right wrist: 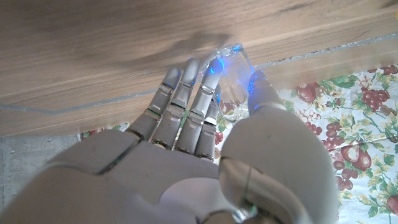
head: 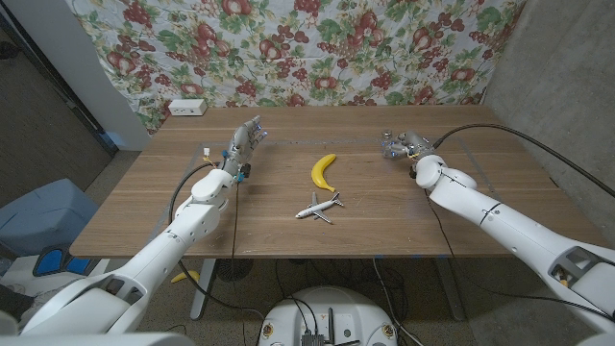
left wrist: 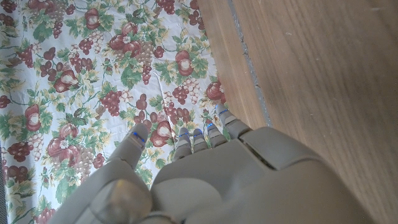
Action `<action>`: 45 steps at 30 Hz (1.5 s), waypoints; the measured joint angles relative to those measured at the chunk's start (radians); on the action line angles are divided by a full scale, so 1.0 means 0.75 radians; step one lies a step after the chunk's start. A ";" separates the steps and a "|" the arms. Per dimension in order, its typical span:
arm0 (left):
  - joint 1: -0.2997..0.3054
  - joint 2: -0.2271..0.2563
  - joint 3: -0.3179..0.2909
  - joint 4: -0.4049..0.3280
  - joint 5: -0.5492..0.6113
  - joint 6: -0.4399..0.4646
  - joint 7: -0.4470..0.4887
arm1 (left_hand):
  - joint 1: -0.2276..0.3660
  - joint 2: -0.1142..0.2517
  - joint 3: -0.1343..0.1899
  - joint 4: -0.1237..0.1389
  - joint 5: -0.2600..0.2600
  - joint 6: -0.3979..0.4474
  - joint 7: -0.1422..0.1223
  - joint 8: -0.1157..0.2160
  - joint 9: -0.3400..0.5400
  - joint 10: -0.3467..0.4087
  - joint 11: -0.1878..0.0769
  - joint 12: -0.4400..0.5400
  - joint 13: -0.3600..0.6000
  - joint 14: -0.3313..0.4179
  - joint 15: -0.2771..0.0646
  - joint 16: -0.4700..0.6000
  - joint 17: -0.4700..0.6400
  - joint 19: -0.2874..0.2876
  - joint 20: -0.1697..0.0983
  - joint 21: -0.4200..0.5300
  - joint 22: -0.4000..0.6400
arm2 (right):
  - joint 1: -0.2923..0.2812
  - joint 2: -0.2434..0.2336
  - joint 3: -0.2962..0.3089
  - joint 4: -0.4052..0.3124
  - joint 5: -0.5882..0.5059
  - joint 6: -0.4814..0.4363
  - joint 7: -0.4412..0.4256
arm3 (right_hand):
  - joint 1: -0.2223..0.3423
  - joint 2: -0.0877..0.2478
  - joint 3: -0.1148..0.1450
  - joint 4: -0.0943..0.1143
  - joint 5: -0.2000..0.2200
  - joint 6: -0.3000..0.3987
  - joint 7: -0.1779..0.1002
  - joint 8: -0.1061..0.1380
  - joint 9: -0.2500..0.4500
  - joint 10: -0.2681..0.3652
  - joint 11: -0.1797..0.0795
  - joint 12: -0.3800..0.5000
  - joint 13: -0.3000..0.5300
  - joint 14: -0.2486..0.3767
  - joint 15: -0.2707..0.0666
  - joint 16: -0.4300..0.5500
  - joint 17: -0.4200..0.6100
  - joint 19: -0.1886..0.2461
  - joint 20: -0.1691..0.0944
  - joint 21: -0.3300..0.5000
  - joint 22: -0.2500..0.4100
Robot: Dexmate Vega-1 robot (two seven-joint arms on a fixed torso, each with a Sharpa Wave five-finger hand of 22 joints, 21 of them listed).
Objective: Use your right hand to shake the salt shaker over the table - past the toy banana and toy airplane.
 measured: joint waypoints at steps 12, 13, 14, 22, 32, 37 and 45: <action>0.000 0.000 0.000 0.001 -0.001 -0.003 -0.001 | 0.000 0.000 0.000 0.000 0.000 0.000 0.000 0.000 0.000 0.000 0.000 0.000 0.000 0.000 0.000 0.000 0.000 0.000 0.000 0.000 0.000 | 0.017 0.000 -0.023 0.001 -0.021 -0.044 0.016 | 0.000 0.000 0.000 0.000 -0.004 0.000 0.000 -0.005 -0.006 -0.001 0.001 -0.020 -0.012 -0.010 0.005 -0.005 -0.004 -0.006 -0.004 0.005 0.000; 0.000 0.000 0.000 0.001 -0.001 -0.003 -0.001 | 0.000 0.000 0.000 0.000 0.000 0.000 0.000 0.000 0.000 0.000 0.000 0.000 0.000 0.000 0.000 0.000 0.000 0.000 0.000 0.000 0.000 | 0.017 0.000 -0.024 0.001 -0.023 -0.048 0.018 | 0.000 0.000 0.000 0.000 -0.005 0.000 0.000 -0.005 -0.010 -0.001 0.001 -0.020 -0.012 -0.010 0.005 -0.005 -0.008 -0.010 0.000 0.005 0.000; 0.000 0.000 0.000 0.001 -0.001 -0.003 -0.001 | 0.000 0.000 0.000 0.000 0.000 0.000 0.000 0.000 0.000 0.000 0.000 0.000 0.000 0.000 0.000 0.000 0.000 0.000 0.000 0.000 0.000 | 0.019 0.000 -0.026 0.001 -0.023 -0.049 0.018 | 0.000 0.000 0.000 0.000 -0.005 0.000 0.000 -0.005 -0.012 -0.003 0.003 -0.020 -0.012 -0.010 0.005 -0.005 -0.010 -0.010 0.000 0.005 0.000; 0.001 0.001 -0.001 -0.004 -0.001 -0.003 -0.001 | -0.007 -0.007 0.000 0.000 0.000 0.005 -0.005 0.000 0.000 0.000 0.000 0.000 0.000 0.000 0.000 0.000 0.000 0.000 0.000 0.000 0.000 | 0.022 0.000 -0.030 0.001 -0.036 -0.083 0.037 | 0.035 0.013 0.001 -0.001 -0.010 0.000 0.000 -0.044 -0.019 -0.048 0.033 -0.055 -0.018 -0.051 0.013 -0.014 -0.012 -0.029 0.000 0.005 0.000; 0.010 0.004 -0.002 -0.017 -0.001 -0.005 0.000 | -0.007 -0.007 0.004 -0.004 0.000 0.005 -0.005 0.000 0.000 0.000 0.000 0.000 0.000 0.000 0.000 0.000 0.000 0.000 0.000 0.000 0.000 | 0.045 -0.015 -0.060 -0.012 -0.049 -0.119 0.070 | 0.035 0.013 -0.049 0.007 0.002 0.026 0.007 -0.124 -0.034 -0.229 0.036 -0.168 -0.064 -0.127 0.031 -0.022 -0.024 -0.048 0.019 0.005 0.000; 0.013 0.006 -0.002 -0.025 0.001 -0.005 0.003 | -0.007 -0.007 0.004 -0.004 0.000 0.005 -0.005 0.000 0.000 0.000 0.000 0.000 0.000 0.000 0.000 0.000 0.000 0.000 0.000 0.000 0.000 | 0.045 -0.024 -0.062 -0.031 -0.050 -0.132 0.079 | 0.054 0.033 -0.066 0.014 0.002 -0.023 -0.041 -0.181 -0.049 -0.358 0.042 -0.263 -0.102 -0.199 0.047 -0.053 -0.062 -0.065 0.036 0.005 0.000; 0.020 0.010 -0.002 -0.039 0.002 -0.005 0.006 | -0.007 -0.007 0.000 -0.008 0.000 0.005 -0.005 0.000 0.000 0.000 0.000 0.000 0.000 0.000 0.000 0.000 0.000 0.000 0.000 0.000 0.000 | 0.039 -0.036 -0.062 -0.044 -0.050 -0.142 0.087 | 0.039 0.018 -0.083 0.009 0.006 -0.113 -0.035 -0.220 -0.062 -0.506 0.073 -0.379 -0.141 -0.302 0.060 -0.096 -0.126 -0.091 0.062 -0.001 0.000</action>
